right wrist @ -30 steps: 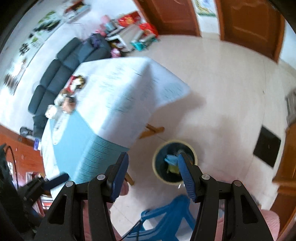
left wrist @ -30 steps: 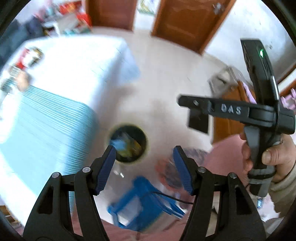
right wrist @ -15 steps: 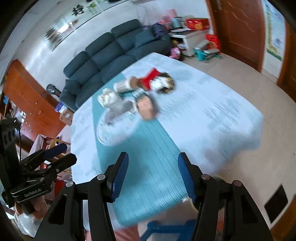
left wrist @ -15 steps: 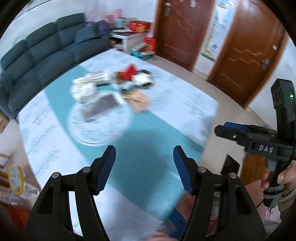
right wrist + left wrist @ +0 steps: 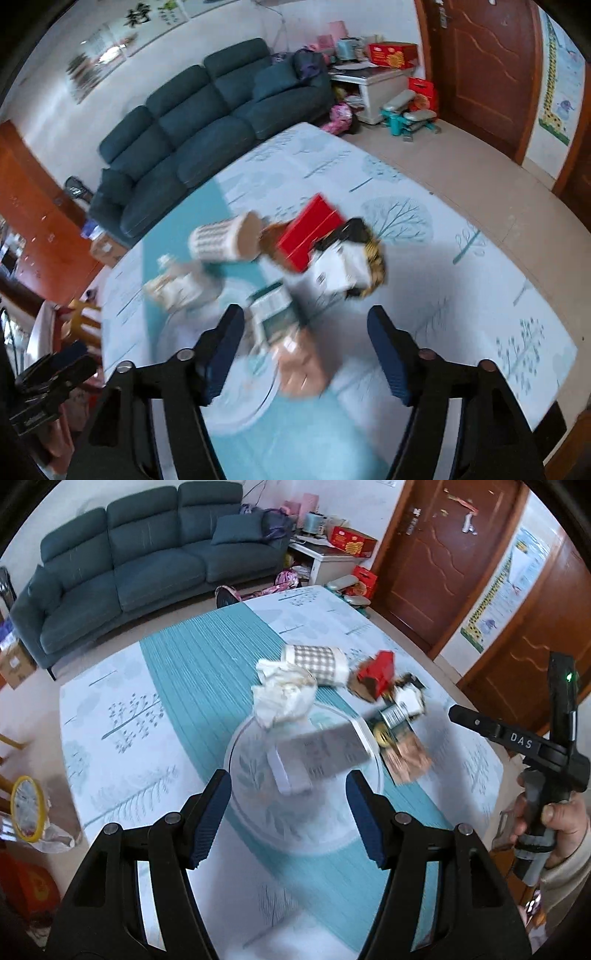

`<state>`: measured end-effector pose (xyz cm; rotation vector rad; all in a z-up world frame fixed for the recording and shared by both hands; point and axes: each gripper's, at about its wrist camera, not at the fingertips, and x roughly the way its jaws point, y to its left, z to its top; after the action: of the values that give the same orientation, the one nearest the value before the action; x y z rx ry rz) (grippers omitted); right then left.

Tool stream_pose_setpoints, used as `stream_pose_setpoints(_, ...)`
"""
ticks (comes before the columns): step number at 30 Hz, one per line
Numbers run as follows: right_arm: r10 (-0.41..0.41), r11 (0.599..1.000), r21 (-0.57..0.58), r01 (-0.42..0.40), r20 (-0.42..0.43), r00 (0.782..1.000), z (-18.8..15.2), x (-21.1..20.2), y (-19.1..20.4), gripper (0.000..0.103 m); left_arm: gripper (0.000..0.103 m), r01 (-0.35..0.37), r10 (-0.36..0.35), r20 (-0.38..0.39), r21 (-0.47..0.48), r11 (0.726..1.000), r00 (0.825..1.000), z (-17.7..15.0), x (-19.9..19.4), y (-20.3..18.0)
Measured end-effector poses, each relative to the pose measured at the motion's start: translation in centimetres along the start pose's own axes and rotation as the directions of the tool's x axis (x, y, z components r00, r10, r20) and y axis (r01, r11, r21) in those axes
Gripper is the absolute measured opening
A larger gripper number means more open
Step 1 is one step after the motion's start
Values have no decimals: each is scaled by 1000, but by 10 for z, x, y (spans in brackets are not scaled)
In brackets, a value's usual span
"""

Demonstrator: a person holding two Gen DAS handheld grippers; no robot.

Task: Collect trash
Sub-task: 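Grasp the white tissue with the left gripper while the right gripper grasps the black-and-yellow bag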

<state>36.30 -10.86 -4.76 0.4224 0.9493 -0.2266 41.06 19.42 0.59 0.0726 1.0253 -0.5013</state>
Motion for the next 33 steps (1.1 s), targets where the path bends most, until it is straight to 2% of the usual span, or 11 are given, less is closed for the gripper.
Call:
stream_pose_setpoints(4, -24, 999, 41, 25, -25, 999, 22, 44, -21, 71, 61, -21, 21, -10, -28, 999, 1000, 30, 41, 4)
stream_pose_setpoints(9, -46, 997, 68, 48, -25, 999, 35, 84, -34, 73, 61, -24, 17, -76, -90, 996, 997, 58, 90, 9)
stream_pose_setpoints(15, -64, 994, 87, 67, -32, 997, 43, 119, -43, 74, 61, -34, 14, -110, -182, 983, 994, 77, 122, 17)
stream_pose_setpoints(21, -30, 996, 87, 31, -7, 1000, 42, 128, -46, 72, 61, -27, 1, -119, -221, 975, 993, 90, 145, 7)
stream_pose_setpoints(28, -2, 1000, 12, 2, -23, 1000, 40, 127, -42, 60, 61, -32, 8, -125, -190, 981, 992, 92, 158, -12)
stream_pose_setpoints(33, 36, 999, 27, -35, -27, 999, 31, 124, -44, 59, 61, -24, -1, -132, -189, 982, 991, 94, 155, -9)
